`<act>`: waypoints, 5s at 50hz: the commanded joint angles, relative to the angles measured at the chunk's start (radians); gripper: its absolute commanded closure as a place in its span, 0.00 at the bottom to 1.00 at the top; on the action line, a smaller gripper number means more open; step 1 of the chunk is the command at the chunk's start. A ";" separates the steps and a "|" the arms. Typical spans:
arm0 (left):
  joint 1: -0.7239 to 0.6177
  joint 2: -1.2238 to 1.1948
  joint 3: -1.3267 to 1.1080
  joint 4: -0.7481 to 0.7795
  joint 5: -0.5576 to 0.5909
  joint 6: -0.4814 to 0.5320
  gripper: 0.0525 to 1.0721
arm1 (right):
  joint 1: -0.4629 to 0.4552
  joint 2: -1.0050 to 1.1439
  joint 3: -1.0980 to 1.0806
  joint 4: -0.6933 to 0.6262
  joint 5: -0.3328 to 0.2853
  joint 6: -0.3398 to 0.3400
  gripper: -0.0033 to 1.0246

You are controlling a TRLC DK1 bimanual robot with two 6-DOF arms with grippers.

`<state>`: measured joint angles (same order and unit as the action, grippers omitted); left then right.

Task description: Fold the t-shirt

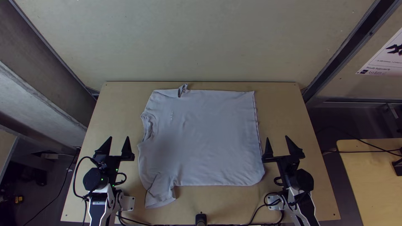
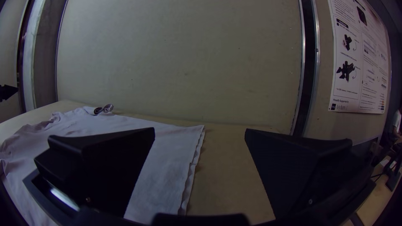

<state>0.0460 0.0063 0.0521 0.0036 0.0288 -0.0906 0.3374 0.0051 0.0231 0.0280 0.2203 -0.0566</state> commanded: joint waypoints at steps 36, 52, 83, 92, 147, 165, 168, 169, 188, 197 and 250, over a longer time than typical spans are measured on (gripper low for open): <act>-0.008 -0.006 -0.049 -0.011 0.002 -0.029 0.04 | -0.003 -0.008 -0.022 0.009 0.002 0.029 0.04; 0.014 -0.006 -0.047 -0.011 -0.018 0.017 0.04 | 0.017 -0.010 -0.018 0.015 0.002 0.017 0.04; 0.000 0.297 0.273 0.015 -0.001 0.035 0.04 | -0.011 0.217 0.293 0.078 0.002 -0.060 0.04; -0.021 0.506 0.471 0.036 0.013 0.057 0.04 | -0.026 0.417 0.460 0.078 0.002 -0.052 0.04; -0.182 1.523 1.546 -0.407 0.014 0.141 0.04 | -0.095 1.458 1.385 -0.296 -0.002 0.159 0.04; -0.210 1.881 1.971 -0.761 0.016 0.143 0.09 | -0.156 1.730 1.638 -0.450 -0.050 0.281 0.04; -0.210 1.928 2.023 -0.780 0.028 0.143 0.12 | -0.163 1.767 1.672 -0.479 -0.064 0.310 0.04; -0.210 1.943 2.037 -0.789 0.037 0.143 0.14 | -0.166 1.777 1.683 -0.485 -0.065 0.319 0.04; -0.215 2.183 2.192 -0.824 0.079 0.166 0.17 | -0.184 1.952 1.821 -0.550 -0.128 0.423 0.04; -0.213 2.250 2.195 -0.801 0.071 0.175 0.18 | -0.195 2.003 1.848 -0.565 -0.136 0.432 0.04; -0.238 2.437 2.263 -0.683 0.034 0.216 0.46 | -0.189 2.081 1.868 -0.566 -0.136 0.460 0.04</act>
<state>-0.1925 2.4104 2.2826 -0.6926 0.0662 0.1066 0.1455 2.0632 1.8641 -0.5339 0.0887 0.3748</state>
